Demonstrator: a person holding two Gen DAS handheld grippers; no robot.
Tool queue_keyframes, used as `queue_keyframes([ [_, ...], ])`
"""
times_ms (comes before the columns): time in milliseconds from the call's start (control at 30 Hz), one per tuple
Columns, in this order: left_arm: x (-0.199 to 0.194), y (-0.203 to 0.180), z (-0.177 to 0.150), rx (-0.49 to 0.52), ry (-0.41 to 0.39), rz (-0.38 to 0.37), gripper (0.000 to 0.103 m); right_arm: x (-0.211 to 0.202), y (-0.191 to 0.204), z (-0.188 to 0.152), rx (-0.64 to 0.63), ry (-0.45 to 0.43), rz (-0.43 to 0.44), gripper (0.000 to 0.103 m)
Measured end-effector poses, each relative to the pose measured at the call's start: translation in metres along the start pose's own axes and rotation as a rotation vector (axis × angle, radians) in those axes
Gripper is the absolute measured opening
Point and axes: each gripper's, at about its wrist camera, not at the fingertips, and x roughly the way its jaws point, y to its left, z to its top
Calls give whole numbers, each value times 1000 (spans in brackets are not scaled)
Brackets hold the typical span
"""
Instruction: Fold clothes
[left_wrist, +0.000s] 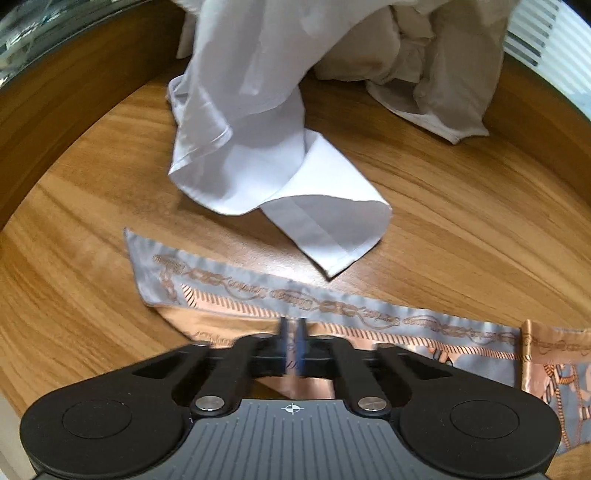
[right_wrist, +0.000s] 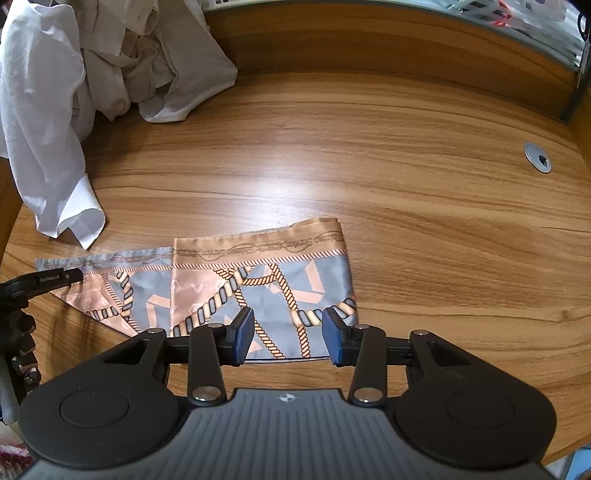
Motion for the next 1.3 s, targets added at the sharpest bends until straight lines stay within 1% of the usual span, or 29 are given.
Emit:
queue_keyframes([
  [200,-12,12,-1,-25,-12,-49,2,2,6,3,-25,3,6,46],
  [367,-19,26,-1,-47,26,-99,3,11,21,5,-65,15,44,46],
  [567,-28,43,-1,-22,76,-152,5,35,56,7,-130,55,159,46],
  [633,-31,49,0,-3,89,-167,7,46,72,8,-147,69,196,46],
  [767,-39,66,4,23,88,-175,21,70,103,10,-154,102,277,46],
  [867,-41,79,8,37,90,-181,25,89,124,12,-164,128,324,46],
  [900,-41,82,9,44,90,-177,28,94,130,12,-175,133,330,46],
  [967,-40,90,12,57,91,-172,30,104,139,11,-195,139,330,51],
  [1000,-40,94,13,60,91,-171,32,109,144,10,-204,146,329,51],
  [1100,-38,104,17,62,92,-170,33,122,152,8,-222,181,347,51],
  [1167,-37,109,19,62,90,-167,33,123,156,6,-240,182,369,54],
  [1300,-35,117,22,56,91,-169,33,126,163,3,-258,215,419,54],
])
